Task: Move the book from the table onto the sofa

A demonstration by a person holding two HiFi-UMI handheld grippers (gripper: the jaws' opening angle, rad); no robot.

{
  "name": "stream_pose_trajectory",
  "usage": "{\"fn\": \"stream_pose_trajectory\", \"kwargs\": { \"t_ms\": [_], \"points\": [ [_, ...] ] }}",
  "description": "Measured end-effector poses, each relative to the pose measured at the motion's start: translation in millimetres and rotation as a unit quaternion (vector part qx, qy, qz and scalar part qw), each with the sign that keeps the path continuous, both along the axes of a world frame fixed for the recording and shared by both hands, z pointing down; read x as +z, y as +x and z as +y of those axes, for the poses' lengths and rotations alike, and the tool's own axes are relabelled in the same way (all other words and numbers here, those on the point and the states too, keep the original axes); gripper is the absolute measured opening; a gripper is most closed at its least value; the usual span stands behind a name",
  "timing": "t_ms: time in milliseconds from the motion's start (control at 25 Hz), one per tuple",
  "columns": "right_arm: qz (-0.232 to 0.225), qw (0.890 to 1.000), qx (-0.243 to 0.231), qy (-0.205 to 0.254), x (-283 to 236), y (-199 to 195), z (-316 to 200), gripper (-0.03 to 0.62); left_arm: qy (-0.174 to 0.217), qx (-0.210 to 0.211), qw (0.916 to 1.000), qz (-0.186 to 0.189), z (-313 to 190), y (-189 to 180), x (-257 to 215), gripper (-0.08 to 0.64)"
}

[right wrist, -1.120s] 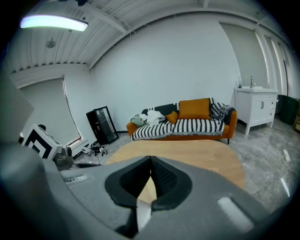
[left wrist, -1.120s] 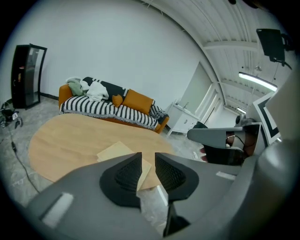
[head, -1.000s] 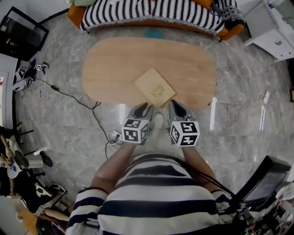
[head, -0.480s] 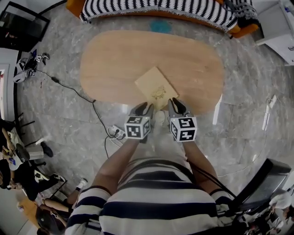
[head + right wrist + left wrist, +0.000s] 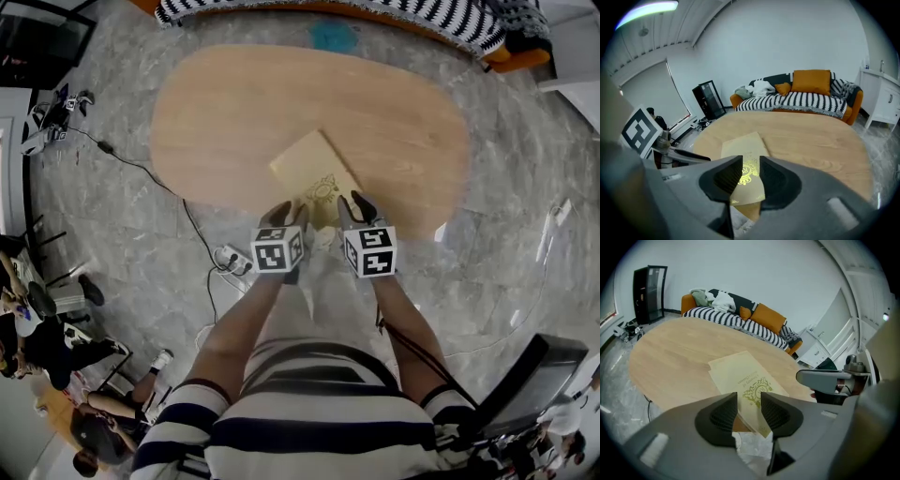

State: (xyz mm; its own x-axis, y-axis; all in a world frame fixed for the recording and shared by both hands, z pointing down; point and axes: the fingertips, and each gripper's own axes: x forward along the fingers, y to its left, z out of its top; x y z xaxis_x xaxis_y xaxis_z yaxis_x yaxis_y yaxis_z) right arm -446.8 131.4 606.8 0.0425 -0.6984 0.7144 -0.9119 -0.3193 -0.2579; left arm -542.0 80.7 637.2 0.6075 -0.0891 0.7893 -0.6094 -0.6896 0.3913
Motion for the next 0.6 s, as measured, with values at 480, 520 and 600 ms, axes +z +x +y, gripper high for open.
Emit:
{"fn": "stream_pose_trajectory", "kwargs": {
  "t_ms": [480,520,600],
  "points": [
    [-0.022,0.998,-0.064,-0.006,62,17,-20,0.261,-0.018,-0.046,0.9988,-0.003,-12,8,40,0.293],
    [-0.027,0.997,-0.071,-0.01,67,18,-20,0.283,-0.022,-0.047,0.9987,-0.003,-12,10,42,0.305],
    [-0.042,0.995,-0.089,-0.019,77,17,-20,0.33,-0.029,-0.045,0.9986,0.001,-13,16,46,0.319]
  ]
}}
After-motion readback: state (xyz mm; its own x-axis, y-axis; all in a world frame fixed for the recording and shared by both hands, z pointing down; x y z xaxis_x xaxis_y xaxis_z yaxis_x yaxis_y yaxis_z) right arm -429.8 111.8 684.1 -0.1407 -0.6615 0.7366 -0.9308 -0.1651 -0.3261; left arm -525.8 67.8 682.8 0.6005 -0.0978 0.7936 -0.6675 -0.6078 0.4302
